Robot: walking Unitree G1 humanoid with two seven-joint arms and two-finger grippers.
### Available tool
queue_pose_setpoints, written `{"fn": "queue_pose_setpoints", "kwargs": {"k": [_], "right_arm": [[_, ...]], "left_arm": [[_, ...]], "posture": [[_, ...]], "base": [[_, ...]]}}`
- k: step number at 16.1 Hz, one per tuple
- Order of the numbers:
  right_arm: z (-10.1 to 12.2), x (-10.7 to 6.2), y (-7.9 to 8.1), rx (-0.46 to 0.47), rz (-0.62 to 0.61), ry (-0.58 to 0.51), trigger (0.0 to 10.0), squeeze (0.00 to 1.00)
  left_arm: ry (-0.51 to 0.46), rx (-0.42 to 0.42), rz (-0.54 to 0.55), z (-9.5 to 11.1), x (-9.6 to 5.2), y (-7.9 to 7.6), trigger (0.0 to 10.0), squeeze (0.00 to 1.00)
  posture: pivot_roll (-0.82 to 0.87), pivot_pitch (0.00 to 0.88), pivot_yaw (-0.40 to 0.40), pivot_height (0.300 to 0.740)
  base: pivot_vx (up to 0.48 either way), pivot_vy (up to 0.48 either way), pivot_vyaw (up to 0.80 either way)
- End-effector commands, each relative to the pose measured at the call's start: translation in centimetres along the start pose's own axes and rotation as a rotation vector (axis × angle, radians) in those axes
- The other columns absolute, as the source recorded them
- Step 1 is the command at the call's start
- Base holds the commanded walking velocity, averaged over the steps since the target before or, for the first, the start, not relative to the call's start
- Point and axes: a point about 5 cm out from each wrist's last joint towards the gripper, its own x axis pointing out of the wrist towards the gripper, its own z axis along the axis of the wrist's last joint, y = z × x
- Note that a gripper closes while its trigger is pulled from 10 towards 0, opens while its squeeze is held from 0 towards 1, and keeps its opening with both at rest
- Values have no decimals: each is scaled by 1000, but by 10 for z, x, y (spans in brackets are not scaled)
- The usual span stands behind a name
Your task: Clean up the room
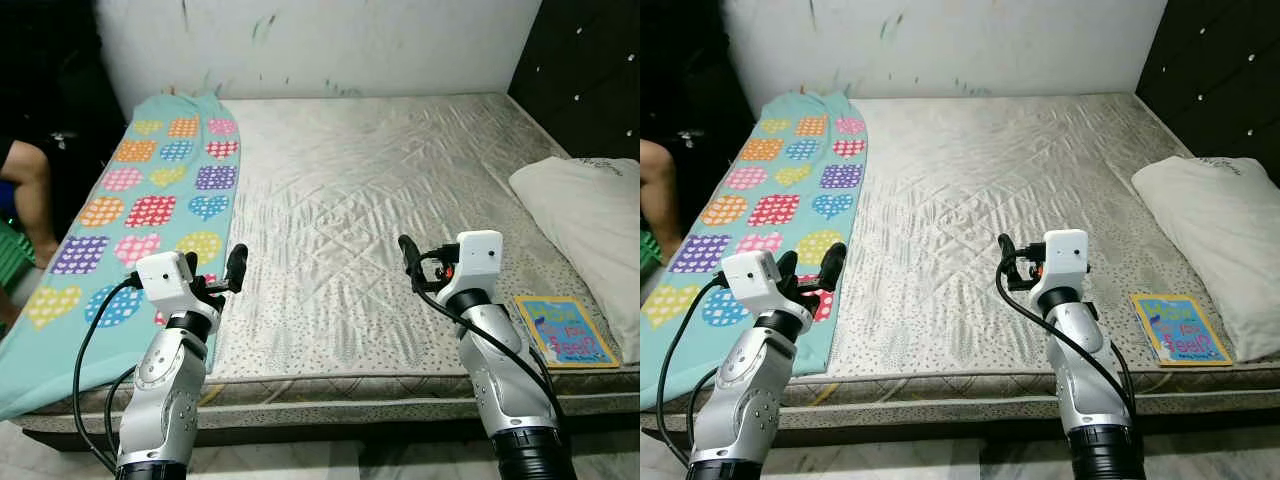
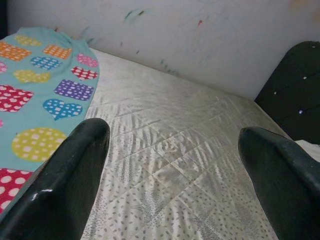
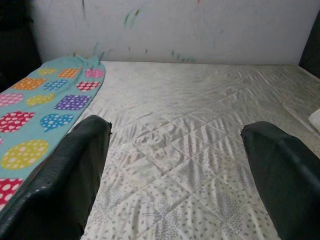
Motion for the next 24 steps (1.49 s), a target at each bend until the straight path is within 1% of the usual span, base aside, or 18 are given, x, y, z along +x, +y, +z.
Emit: {"fn": "queue_pose_setpoints", "kwargs": {"k": [1,2,5,9,11,14,24], "right_arm": [[2,-2,-3,5,-17,-12,10000,0],[1,-2,-3,5,-13,-7,10000,0],[2,2,0,-1,8,-3,10000,0],[5,5,-1,-10,12,-5,10000,0],[4,5,-3,-13,6,-5,10000,0],[3,3,-4,-21,3,1,10000,0],[3,5,-5,-39,13,8,10000,0]], "left_arm": [[15,-4,2,-2,-1,2,10000,0],[11,-5,2,-2,0,2,10000,0],[8,-23,9,-2,-1,4,10000,0],[6,-24,22,-2,-1,4,10000,0],[-2,-36,17,-1,-1,3,10000,0],[-30,-64,-21,2,0,-1,10000,0],[-45,-82,-23,3,-1,-4,10000,0]], "posture": [[-56,0,40,740],[-53,0,35,740],[-46,0,17,740],[-47,0,10,740],[-52,0,11,740],[-59,0,11,740],[-61,0,0,740]], "base": [[0,0,0],[0,0,-481],[0,427,-623],[0,427,0],[0,0,0],[0,0,0],[328,0,0]]}}
